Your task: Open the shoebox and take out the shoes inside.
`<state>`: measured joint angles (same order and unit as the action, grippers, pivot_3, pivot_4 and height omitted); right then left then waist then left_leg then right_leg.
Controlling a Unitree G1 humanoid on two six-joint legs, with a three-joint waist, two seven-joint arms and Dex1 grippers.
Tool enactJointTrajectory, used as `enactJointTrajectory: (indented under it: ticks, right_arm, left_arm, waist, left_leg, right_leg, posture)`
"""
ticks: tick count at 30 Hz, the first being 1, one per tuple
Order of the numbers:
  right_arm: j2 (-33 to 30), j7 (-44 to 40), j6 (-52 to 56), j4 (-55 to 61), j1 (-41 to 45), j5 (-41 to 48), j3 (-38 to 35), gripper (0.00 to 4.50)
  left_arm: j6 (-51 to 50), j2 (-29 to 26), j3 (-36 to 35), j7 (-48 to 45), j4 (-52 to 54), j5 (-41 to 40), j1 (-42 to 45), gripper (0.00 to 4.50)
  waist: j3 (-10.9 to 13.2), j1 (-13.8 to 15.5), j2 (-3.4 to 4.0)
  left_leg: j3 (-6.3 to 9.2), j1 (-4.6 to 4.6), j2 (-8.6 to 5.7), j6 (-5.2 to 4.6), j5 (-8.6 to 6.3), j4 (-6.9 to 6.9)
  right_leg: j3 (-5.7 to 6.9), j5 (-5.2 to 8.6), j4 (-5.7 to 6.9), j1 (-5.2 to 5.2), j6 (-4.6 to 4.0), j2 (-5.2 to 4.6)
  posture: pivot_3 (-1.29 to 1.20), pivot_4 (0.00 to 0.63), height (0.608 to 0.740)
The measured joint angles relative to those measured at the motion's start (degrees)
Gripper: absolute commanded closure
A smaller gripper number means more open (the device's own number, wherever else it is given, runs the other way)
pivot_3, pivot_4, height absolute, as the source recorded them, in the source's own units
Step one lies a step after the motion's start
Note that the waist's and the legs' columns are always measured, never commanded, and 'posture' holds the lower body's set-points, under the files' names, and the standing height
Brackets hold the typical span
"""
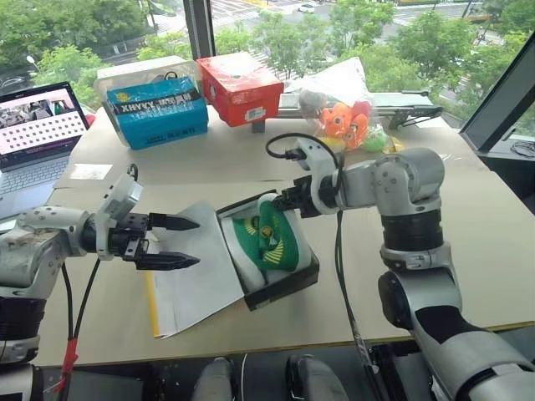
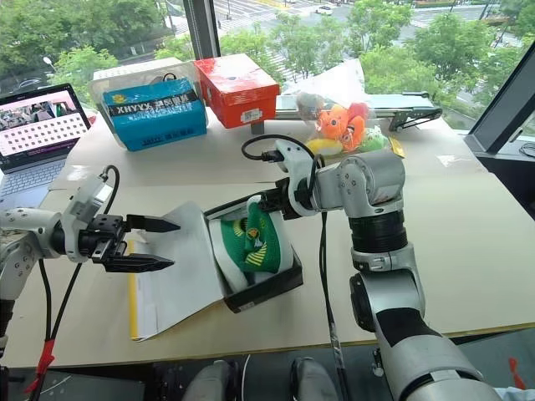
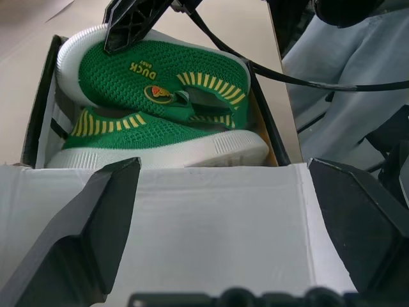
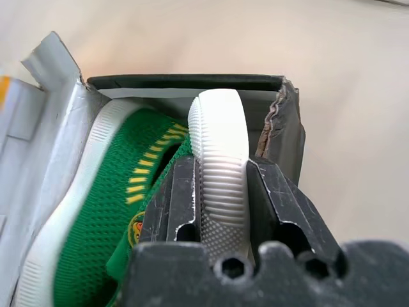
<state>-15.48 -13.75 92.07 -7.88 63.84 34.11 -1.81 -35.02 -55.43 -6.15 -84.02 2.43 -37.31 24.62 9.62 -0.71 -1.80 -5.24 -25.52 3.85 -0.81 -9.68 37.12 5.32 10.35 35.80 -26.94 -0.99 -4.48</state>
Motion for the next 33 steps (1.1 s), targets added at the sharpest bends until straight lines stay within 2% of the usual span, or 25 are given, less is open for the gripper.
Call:
enactJointTrajectory:
  ticks: [11,15,20,24,33]
  right_arm:
    - [-2.65,7.11,0.00,-4.66,0.00,7.83,-5.05,3.91]
    - [-2.44,10.34,-0.01,-11.37,0.23,15.06,-11.93,3.91]
    - [-2.60,13.12,-0.01,-15.83,-0.17,22.93,-15.09,3.91]
    - [-2.55,16.03,-0.01,-18.13,-1.53,26.15,-17.54,3.91]
    - [-1.96,19.77,-0.01,-27.18,0.42,30.29,-31.06,3.91]
  left_arm:
    - [0.00,0.00,0.60,-0.39,-0.71,0.13,1.05,0.00]
    - [0.00,0.00,0.74,-0.48,-0.92,0.25,1.43,0.00]
    - [0.00,0.00,1.24,-0.60,-1.02,0.54,1.95,0.00]
    - [0.03,0.00,1.38,-0.80,-1.18,1.21,2.08,0.00]
    - [0.07,0.00,1.69,-1.10,-1.57,1.44,2.38,0.00]
  waist:
    - [0.00,-0.04,0.00]
    - [0.00,-0.11,0.00]
    - [0.00,-0.25,0.00]
    - [0.00,-0.17,0.00]
    - [0.00,-0.14,0.00]
  left_leg:
    - [0.00,0.00,0.00,-0.01,0.00,0.00]
    - [-0.08,0.02,0.00,-0.01,0.01,0.00]
    - [-0.09,0.04,0.01,-0.02,0.01,0.00]
    - [-0.11,0.04,-0.01,-0.02,0.01,0.01]
    - [-0.11,0.06,-0.02,-0.02,0.01,0.01]
  right_leg:
    - [-0.02,0.00,0.02,0.00,0.00,0.02]
    - [-0.02,-0.01,0.03,0.03,0.01,0.03]
    - [-0.06,-0.01,0.04,0.04,0.01,0.06]
    - [-0.06,-0.01,0.04,0.07,0.01,0.04]
    - [-0.05,-0.02,0.04,0.10,0.02,0.05]
  posture:
    - [0.00,0.150,0.739]
    - [0.00,0.150,0.739]
    - [0.00,0.150,0.739]
    - [0.00,0.150,0.739]
    - [0.00,0.150,0.739]
